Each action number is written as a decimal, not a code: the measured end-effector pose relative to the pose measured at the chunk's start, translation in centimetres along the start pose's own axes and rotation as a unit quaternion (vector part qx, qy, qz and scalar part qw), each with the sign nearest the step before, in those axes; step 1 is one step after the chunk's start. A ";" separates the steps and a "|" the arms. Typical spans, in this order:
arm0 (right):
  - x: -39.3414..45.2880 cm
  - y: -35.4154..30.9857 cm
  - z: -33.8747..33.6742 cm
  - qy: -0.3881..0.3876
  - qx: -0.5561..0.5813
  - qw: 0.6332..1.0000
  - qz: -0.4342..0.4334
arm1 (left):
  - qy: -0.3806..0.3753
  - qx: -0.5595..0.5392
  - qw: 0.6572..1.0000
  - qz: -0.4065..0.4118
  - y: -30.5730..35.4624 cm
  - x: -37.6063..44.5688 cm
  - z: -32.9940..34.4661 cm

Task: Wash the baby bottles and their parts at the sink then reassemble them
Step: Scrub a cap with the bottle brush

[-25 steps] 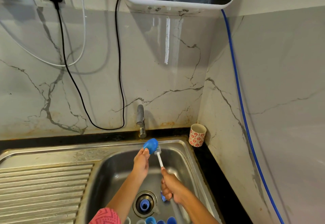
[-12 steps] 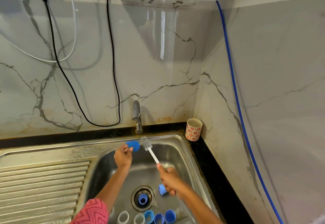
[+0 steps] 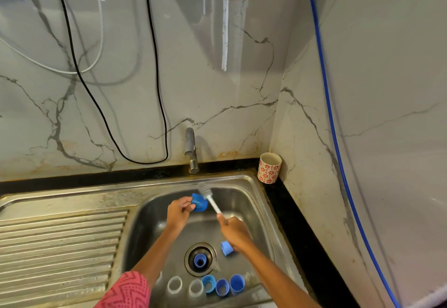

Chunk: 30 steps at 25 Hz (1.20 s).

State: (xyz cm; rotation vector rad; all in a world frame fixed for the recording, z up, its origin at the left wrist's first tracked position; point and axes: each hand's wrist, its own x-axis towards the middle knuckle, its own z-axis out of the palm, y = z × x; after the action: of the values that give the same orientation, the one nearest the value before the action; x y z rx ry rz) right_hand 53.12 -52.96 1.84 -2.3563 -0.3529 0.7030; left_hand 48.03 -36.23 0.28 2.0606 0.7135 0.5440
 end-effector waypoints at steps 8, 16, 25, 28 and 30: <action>0.1 1.6 -2.2 -0.136 -0.027 0.990 -0.001 | -0.038 -0.008 0.999 -0.005 -3.6 -2.6 0.0; 1.1 5.9 -1.2 -0.016 -0.169 0.984 0.050 | -0.116 0.043 0.992 -0.020 -5.1 -2.9 2.1; 2.7 7.6 -2.6 0.010 -0.142 0.987 0.070 | -0.340 0.208 0.917 -0.001 -4.9 -4.6 12.7; 3.5 8.2 -3.1 0.013 -0.108 0.991 0.079 | -0.329 0.242 0.912 0.041 -5.0 -5.2 16.7; 3.8 8.2 -3.4 0.018 -0.087 0.993 0.083 | -0.360 0.209 0.909 -0.009 -6.2 -6.0 18.0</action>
State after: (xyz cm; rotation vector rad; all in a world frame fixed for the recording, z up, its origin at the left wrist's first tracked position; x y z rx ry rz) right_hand 58.72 -59.36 -2.80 -2.5837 -0.2116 0.7319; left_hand 52.74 -47.95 -15.15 2.4063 0.4118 -0.4272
